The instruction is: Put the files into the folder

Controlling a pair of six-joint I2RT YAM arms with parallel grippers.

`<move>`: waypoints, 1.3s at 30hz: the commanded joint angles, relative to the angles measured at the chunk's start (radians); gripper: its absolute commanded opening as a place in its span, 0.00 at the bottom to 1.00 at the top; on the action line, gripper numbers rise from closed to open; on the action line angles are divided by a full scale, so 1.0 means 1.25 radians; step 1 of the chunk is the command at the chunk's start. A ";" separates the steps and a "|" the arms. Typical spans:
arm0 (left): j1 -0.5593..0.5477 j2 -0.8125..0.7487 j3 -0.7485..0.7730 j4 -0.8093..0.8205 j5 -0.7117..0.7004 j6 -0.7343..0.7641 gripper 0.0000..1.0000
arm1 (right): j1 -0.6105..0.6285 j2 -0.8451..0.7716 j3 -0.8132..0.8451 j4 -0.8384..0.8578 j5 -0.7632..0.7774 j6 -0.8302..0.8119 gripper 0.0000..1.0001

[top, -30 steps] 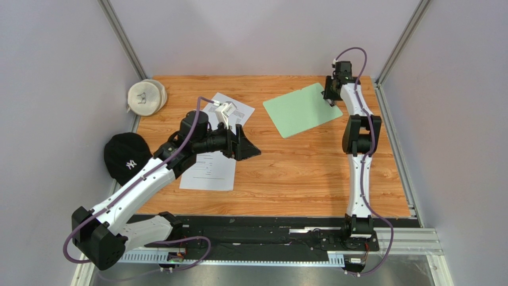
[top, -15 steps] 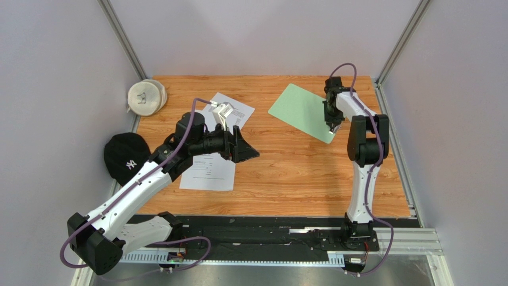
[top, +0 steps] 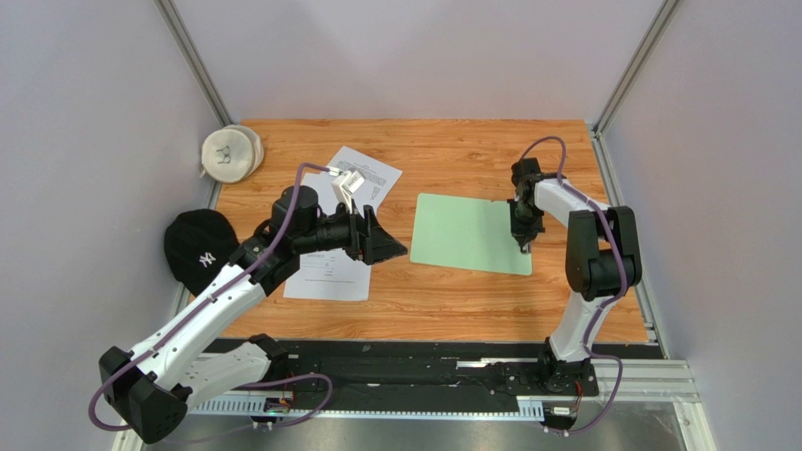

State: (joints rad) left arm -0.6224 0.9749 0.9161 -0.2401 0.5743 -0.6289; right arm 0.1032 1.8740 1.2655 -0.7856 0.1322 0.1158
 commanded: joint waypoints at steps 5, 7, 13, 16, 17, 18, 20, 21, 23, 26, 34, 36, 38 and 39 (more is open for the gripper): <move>-0.037 0.132 0.014 0.038 -0.100 -0.075 0.79 | 0.043 -0.139 -0.139 0.037 0.008 -0.008 0.00; -0.038 0.160 0.047 -0.043 -0.212 -0.080 0.79 | 0.055 -0.149 -0.140 0.030 0.010 -0.004 0.00; -0.020 0.199 0.129 -0.252 -0.418 -0.063 0.81 | 0.094 -0.188 -0.123 0.009 0.099 0.047 0.07; 0.040 0.143 0.083 -0.278 -0.445 -0.093 0.84 | 0.142 -0.258 -0.070 -0.015 0.165 0.078 0.29; 0.062 0.119 0.060 -0.269 -0.440 -0.104 0.83 | 0.157 -0.282 -0.047 -0.015 0.178 0.089 0.42; 0.111 0.075 0.012 -0.252 -0.420 -0.119 0.83 | 0.183 -0.300 -0.038 -0.007 0.168 0.102 0.47; 0.164 0.039 -0.032 -0.235 -0.392 -0.151 0.84 | 0.208 -0.345 -0.026 0.010 0.095 0.156 0.52; 0.210 0.023 -0.060 -0.235 -0.370 -0.158 0.84 | 0.242 -0.354 -0.023 0.039 0.055 0.183 0.52; 0.244 0.028 -0.074 -0.241 -0.354 -0.157 0.84 | 0.280 -0.362 -0.042 0.103 -0.134 0.268 0.53; 0.297 0.087 -0.075 -0.252 -0.316 -0.157 0.85 | 0.398 -0.316 -0.091 0.284 -0.297 0.415 0.54; 0.369 0.218 -0.052 -0.280 -0.334 -0.176 0.86 | 0.635 -0.179 -0.153 0.567 -0.276 0.710 0.44; 0.373 0.235 -0.063 -0.274 -0.353 -0.184 0.86 | 0.662 -0.154 -0.164 0.595 -0.265 0.768 0.38; 0.378 0.265 -0.063 -0.275 -0.332 -0.183 0.86 | 0.676 -0.125 -0.165 0.616 -0.254 0.771 0.37; 0.379 0.277 -0.062 -0.275 -0.329 -0.180 0.86 | 0.681 -0.114 -0.152 0.594 -0.242 0.741 0.38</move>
State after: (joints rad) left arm -0.1604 1.2781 0.8253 -0.5793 0.1516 -0.8406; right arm 0.9375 1.6993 1.0569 -0.1680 -0.2008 0.9482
